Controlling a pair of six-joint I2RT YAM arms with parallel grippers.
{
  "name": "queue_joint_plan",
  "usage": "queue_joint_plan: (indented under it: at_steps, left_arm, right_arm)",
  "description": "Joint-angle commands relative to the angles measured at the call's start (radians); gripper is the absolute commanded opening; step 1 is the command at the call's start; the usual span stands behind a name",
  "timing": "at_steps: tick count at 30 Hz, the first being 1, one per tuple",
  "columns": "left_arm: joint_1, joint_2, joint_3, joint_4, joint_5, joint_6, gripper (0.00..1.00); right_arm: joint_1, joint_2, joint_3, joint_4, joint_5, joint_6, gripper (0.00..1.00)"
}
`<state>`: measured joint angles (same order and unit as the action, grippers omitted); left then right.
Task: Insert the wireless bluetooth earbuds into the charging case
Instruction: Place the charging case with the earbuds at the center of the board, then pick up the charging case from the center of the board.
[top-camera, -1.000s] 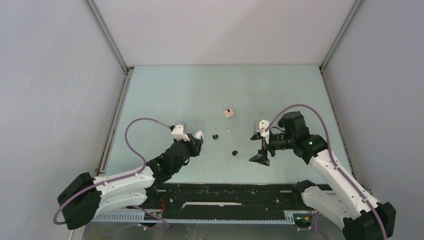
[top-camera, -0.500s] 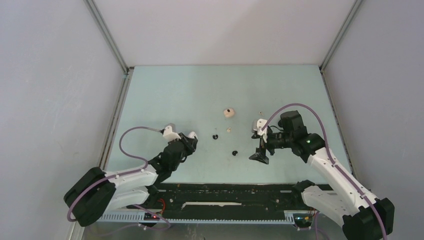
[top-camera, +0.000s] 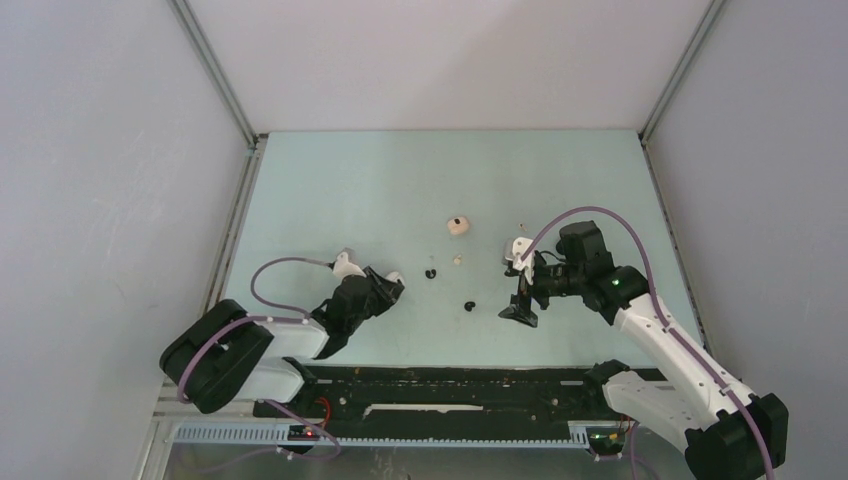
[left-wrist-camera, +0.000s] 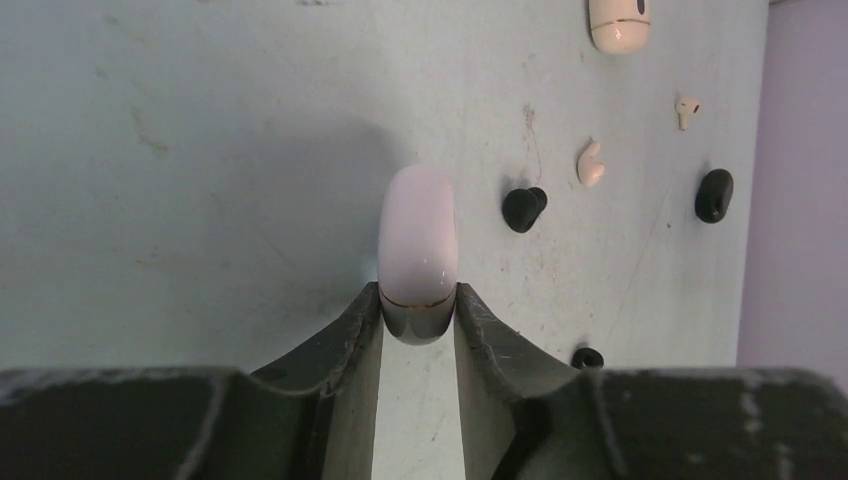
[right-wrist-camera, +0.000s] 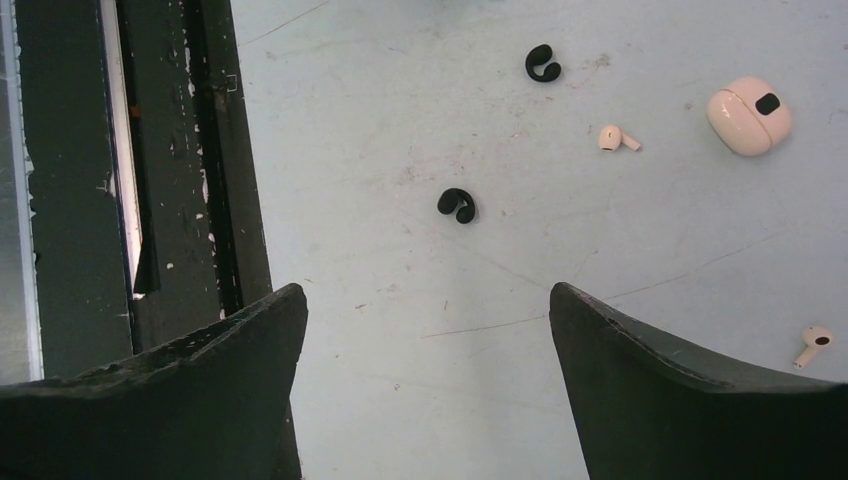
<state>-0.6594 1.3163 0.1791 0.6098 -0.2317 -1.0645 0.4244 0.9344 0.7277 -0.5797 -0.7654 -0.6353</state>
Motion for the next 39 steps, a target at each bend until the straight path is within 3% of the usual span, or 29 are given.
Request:
queue_joint_plan:
  at_steps: [1, 8, 16, 23, 27, 30, 35, 37, 39]
  left_arm:
    - [0.007, 0.012, 0.018, 0.070, 0.054, -0.042, 0.35]
    - [0.007, -0.082, 0.018, -0.037, 0.024, -0.035, 0.47]
    - [0.006, -0.242, 0.021, -0.215, 0.002, -0.032, 0.50]
    - [-0.017, -0.373, 0.020, -0.334, -0.014, -0.007, 0.51]
    - [-0.026, -0.422, 0.027, -0.361, -0.038, 0.053, 0.51]
    - [-0.058, -0.445, 0.046, -0.349, -0.031, 0.128, 0.52]
    - [-0.215, -0.506, 0.112, -0.374, -0.104, 0.340, 0.55]
    - [-0.240, -0.533, 0.117, -0.369, -0.081, 0.374, 0.64]
    - [-0.248, -0.568, 0.107, -0.359, -0.044, 0.377, 0.97]
  right_arm:
    - [0.008, 0.005, -0.001, 0.030, 0.020, -0.006, 0.93]
    - [0.013, 0.009, -0.001, 0.027, 0.024, -0.009, 0.93]
    - [0.013, 0.010, -0.001, 0.030, 0.026, -0.004, 0.93]
    - [0.025, 0.040, 0.002, 0.152, 0.112, 0.165, 0.93]
    - [0.030, 0.120, 0.053, 0.229, 0.235, 0.316, 0.92]
    - [0.036, 0.258, 0.174, 0.196, 0.324, 0.416, 0.90]
    - [0.039, 0.524, 0.377, 0.154, 0.350, 0.496, 0.84]
    - [0.049, 0.613, 0.428, 0.180, 0.368, 0.509, 0.84]
    - [0.066, 0.704, 0.497, 0.179, 0.393, 0.506, 0.84]
